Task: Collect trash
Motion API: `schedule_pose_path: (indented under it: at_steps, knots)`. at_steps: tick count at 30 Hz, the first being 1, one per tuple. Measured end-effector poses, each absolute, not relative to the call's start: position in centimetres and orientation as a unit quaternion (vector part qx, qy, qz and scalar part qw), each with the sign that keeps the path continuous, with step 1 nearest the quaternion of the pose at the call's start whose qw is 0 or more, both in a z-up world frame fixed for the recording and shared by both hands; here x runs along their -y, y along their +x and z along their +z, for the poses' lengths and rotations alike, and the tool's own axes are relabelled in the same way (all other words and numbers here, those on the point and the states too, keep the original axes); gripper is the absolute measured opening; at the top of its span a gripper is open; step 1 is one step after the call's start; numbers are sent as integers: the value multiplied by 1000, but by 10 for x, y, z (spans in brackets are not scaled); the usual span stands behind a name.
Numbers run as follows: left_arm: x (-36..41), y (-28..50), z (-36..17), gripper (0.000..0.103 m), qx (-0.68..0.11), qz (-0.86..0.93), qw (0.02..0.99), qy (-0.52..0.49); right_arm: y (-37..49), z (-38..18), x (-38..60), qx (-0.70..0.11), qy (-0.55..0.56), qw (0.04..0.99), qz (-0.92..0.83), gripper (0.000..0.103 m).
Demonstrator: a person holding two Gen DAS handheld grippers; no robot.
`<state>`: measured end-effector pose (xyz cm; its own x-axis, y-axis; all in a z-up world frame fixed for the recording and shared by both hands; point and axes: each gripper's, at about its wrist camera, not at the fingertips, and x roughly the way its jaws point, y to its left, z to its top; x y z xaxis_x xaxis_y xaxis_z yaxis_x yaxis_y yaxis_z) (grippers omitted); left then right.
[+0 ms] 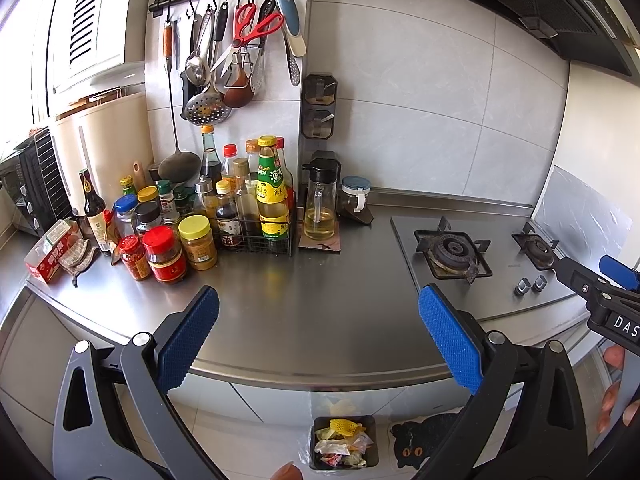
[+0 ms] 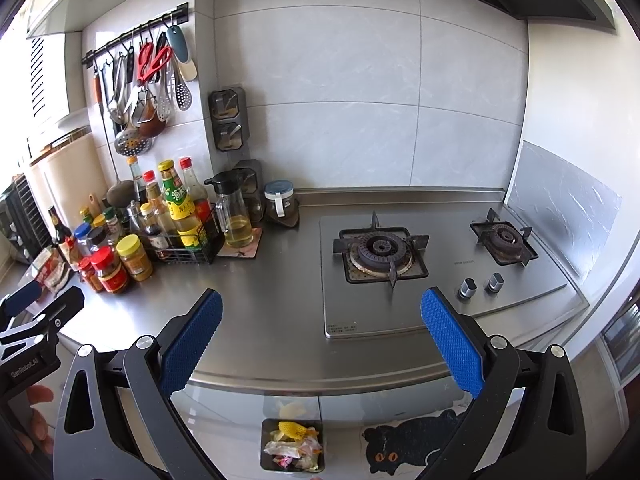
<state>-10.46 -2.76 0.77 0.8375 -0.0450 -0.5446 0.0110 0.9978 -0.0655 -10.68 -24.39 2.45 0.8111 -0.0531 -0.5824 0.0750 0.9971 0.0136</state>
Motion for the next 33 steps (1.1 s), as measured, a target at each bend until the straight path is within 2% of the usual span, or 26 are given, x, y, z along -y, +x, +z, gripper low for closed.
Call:
schedule_pose_path:
  at_steps: [33]
  knots:
    - [27, -92, -2, 95, -303, -35, 952, -31, -101, 15, 251, -318, 26, 947, -31, 100]
